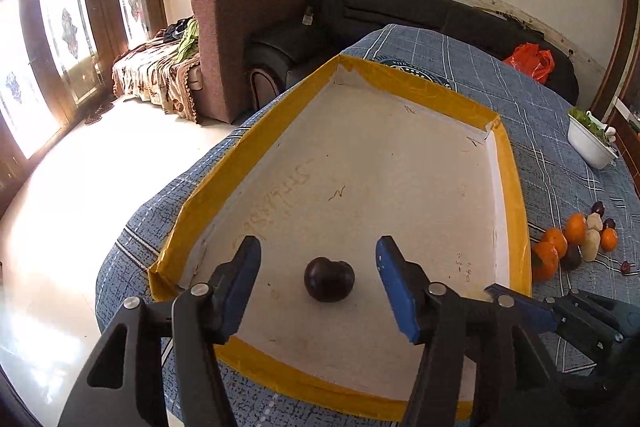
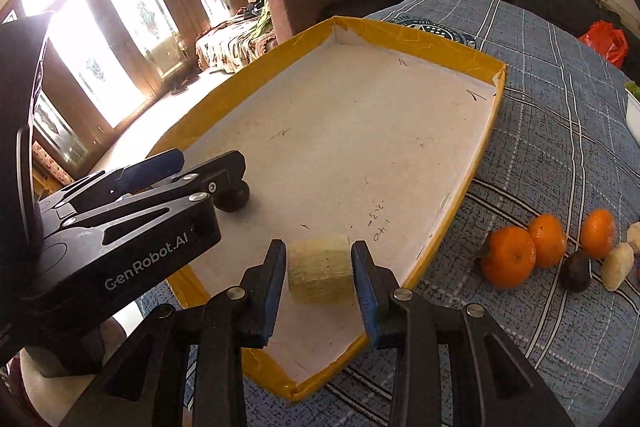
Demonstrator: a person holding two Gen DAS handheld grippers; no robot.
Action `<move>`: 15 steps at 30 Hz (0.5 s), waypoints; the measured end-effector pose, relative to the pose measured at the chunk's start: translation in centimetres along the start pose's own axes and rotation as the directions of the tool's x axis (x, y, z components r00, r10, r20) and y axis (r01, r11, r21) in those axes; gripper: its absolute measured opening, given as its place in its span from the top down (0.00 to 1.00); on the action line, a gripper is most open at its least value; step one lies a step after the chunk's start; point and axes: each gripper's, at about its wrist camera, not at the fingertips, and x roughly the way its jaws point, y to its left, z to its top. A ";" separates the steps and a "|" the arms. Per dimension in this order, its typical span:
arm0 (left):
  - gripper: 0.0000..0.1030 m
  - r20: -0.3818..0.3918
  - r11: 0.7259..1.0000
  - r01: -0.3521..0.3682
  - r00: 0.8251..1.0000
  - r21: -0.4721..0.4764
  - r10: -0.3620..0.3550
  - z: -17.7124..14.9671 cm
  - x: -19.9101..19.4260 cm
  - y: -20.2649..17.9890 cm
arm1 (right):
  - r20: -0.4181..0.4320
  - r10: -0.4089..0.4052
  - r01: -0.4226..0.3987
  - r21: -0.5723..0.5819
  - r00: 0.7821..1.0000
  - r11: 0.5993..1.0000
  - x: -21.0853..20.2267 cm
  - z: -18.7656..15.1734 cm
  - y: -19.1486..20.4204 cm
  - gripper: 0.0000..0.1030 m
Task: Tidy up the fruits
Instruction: 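Carry both to the yellow tray, releasing the plum from left, sugarcane from right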
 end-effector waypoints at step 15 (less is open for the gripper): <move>0.23 0.059 0.991 0.133 0.990 -0.033 -0.131 0.2 -4.5 -1.5 | 0.144 -0.036 0.013 0.162 0.989 0.987 -9.2 -4.2 -6.1 0.52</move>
